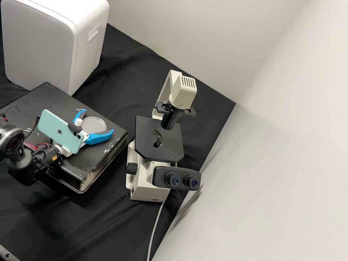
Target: Place the petri dish on the microscope
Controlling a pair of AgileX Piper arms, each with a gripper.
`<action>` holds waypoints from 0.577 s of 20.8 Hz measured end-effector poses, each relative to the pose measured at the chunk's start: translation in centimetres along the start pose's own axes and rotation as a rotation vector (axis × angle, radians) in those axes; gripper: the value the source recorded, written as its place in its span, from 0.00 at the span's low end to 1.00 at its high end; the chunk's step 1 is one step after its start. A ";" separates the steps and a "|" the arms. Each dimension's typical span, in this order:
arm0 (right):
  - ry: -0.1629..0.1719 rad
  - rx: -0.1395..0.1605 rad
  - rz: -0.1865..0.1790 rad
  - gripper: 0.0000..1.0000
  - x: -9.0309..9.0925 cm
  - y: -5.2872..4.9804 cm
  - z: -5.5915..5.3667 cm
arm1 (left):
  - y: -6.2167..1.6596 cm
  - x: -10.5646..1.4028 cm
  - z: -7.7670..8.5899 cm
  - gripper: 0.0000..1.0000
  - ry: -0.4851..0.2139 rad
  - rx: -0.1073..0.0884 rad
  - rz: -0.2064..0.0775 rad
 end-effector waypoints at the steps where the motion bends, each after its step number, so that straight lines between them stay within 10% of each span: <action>1: -0.002 -0.001 -0.001 0.00 -0.2 0.2 0.0 | 0.00 0.0 0.0 1.00 0.000 0.000 0.000; 12: -0.018 0.034 0.053 0.00 -2.2 3.7 -0.3 | 0.00 0.0 0.0 1.00 0.000 0.000 0.000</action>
